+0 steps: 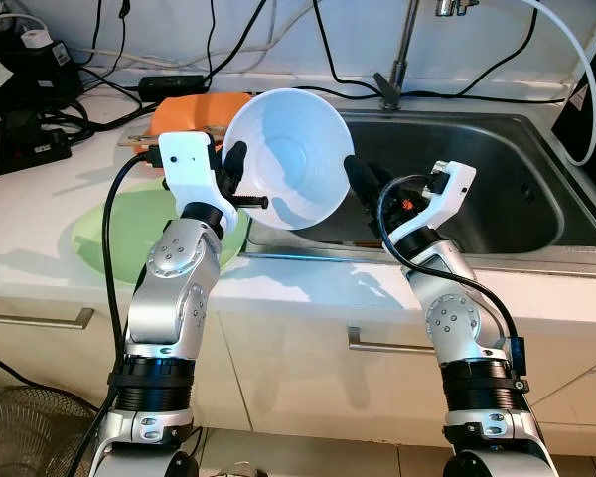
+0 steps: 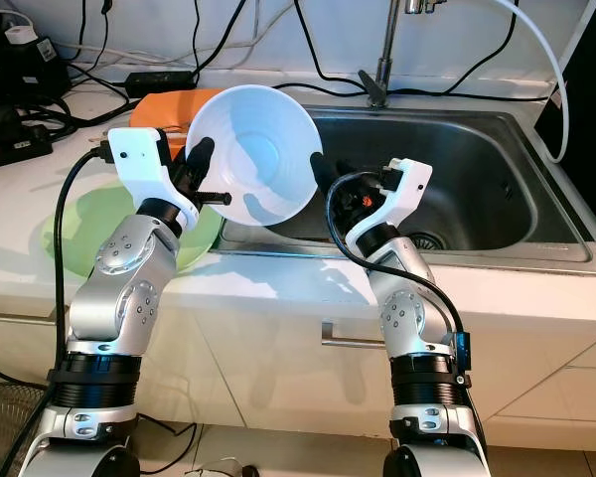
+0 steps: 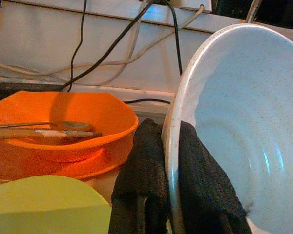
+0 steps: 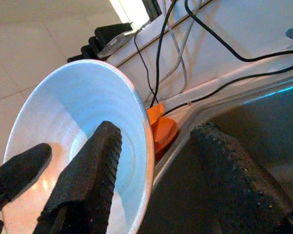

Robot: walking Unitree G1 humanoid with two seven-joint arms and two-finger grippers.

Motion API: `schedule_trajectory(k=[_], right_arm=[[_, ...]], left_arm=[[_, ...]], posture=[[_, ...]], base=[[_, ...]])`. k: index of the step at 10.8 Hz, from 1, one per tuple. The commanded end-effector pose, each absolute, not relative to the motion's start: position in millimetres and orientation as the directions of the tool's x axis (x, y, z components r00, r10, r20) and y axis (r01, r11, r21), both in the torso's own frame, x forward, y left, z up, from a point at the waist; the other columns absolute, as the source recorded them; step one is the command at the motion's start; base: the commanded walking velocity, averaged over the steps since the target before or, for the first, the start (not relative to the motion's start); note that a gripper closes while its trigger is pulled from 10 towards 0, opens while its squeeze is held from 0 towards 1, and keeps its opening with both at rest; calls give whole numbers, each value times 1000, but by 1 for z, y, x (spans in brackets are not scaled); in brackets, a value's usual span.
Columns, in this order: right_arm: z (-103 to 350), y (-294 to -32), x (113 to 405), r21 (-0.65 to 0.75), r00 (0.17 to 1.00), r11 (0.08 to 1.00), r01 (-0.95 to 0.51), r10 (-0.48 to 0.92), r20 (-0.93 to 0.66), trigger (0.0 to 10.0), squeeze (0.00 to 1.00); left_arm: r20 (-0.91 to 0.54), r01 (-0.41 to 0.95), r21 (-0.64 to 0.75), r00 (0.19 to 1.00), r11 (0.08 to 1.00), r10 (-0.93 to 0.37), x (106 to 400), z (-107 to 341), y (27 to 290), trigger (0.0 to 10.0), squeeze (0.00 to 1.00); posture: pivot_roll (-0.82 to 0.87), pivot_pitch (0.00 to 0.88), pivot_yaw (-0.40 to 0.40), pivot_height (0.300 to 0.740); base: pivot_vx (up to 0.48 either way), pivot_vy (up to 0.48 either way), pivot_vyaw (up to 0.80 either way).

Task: Kitchen organization

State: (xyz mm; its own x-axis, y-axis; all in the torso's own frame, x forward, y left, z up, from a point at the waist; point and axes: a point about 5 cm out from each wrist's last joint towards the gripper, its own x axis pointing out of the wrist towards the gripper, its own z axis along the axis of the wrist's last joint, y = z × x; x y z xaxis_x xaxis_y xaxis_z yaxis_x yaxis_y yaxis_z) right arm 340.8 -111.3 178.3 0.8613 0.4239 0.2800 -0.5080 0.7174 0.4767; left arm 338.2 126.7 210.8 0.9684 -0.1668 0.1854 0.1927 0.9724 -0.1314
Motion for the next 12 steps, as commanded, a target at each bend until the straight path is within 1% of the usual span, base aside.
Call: schedule_trajectory(k=[1,3,6,10,11,12], right_arm=[[188,-110,341,469,845,704,-534,430,317,10000,0],[185,-109,340,473,847,703,-531,434,307,10000,0],[183,-108,340,472,847,704,-531,441,297,10000,0],[181,-107,340,470,847,704,-532,448,287,10000,0],[180,-107,341,469,850,709,-526,446,280,6745,0],[180,-107,342,468,852,712,-524,446,275,0,0]], left_arm=[[222,196,-121,961,973,-166,339,220,127,10000,0],[229,212,-124,957,969,-180,339,222,125,10000,0],[241,283,-127,938,951,-248,336,222,115,10000,0],[264,321,-131,923,938,-279,333,225,111,10000,0],[277,325,-135,919,936,-280,333,227,111,10000,0],[284,328,-137,917,935,-280,332,228,111,10000,0]], posture=[[111,0,59,740],[115,0,55,740],[114,0,53,740],[117,0,48,740],[119,0,46,740],[120,0,47,740]], base=[[0,0,0],[0,0,0],[0,0,0],[0,0,0],[0,0,0],[0,0,0]])
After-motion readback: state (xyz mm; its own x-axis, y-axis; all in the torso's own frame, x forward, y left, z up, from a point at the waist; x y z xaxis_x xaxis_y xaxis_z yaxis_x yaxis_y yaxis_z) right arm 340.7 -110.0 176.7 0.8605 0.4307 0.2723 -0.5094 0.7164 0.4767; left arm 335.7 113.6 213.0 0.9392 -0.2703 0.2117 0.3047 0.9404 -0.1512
